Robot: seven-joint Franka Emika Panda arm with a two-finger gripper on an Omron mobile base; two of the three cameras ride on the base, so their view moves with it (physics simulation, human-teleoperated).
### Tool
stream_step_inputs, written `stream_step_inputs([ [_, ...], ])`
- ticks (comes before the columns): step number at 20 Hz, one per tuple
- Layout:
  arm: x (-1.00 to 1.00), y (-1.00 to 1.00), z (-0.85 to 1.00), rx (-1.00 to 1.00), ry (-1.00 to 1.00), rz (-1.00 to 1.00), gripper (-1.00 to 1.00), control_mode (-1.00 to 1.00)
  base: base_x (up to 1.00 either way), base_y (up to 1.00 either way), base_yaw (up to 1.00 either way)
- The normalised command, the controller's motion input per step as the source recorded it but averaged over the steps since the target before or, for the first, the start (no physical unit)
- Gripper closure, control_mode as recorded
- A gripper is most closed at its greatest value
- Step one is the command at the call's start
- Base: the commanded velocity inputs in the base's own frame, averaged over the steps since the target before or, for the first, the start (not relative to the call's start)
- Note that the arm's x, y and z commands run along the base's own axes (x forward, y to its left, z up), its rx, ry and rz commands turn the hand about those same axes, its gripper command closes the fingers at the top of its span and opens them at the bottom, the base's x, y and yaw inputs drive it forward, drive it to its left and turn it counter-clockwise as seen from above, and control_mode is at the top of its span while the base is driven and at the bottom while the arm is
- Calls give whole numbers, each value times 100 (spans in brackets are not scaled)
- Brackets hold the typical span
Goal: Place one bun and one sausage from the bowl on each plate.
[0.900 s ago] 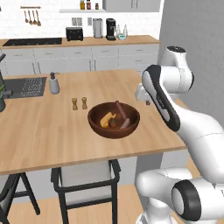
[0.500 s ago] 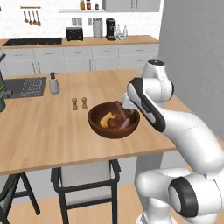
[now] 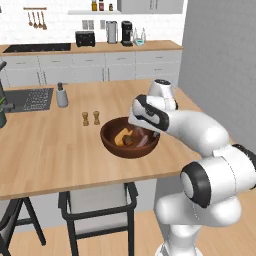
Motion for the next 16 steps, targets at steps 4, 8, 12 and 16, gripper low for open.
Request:
stream_step_inputs([
  [4,75,0,-36,11,36,-14,-100,-100,0,0,0],
  [8,45,0,-36,13,35,-4,-100,-100,0,0,0],
  [12,30,9,-49,3,16,0,-100,-100,0,0,0],
  [16,34,37,-32,0,3,-4,-100,-100,0,0,0],
])
